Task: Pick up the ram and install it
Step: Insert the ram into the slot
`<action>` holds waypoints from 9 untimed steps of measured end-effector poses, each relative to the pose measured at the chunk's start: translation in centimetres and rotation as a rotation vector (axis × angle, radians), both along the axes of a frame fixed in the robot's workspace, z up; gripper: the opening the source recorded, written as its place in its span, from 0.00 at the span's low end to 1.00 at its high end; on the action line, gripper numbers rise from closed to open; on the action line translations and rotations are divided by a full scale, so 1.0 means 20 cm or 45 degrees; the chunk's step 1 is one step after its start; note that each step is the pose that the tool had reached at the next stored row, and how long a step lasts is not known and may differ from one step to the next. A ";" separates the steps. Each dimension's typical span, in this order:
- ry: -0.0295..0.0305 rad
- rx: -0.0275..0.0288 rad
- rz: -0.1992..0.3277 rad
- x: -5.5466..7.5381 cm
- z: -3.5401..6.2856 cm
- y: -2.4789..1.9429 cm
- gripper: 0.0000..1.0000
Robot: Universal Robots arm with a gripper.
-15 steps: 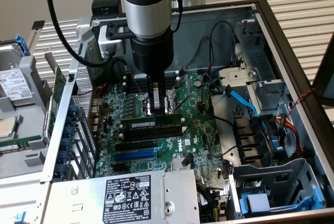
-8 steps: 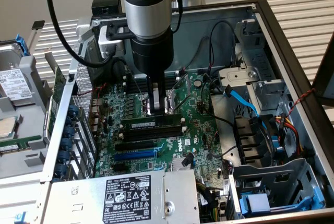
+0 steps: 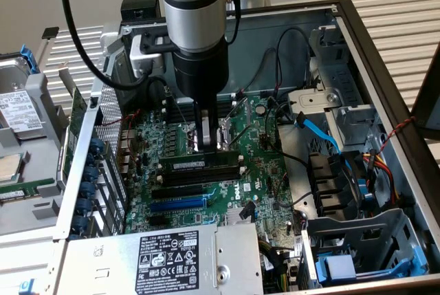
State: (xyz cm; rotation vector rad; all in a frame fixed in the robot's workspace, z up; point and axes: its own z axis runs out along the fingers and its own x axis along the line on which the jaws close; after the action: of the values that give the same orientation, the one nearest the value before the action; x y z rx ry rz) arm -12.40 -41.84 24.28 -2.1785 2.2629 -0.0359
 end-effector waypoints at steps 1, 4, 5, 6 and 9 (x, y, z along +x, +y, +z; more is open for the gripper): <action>0.0001 -0.0002 0.000 0.00 -0.001 0.000 0.12; 0.0001 -0.0002 0.000 0.00 -0.006 0.000 0.12; 0.0002 -0.0002 0.000 0.00 -0.007 0.001 0.12; 0.0003 -0.0004 0.000 0.00 -0.008 0.001 0.12; 0.0000 -0.0001 0.000 0.00 -0.012 0.005 0.12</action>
State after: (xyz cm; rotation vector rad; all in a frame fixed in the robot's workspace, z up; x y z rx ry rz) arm -12.49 -41.74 24.04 -2.1784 2.2631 -0.0360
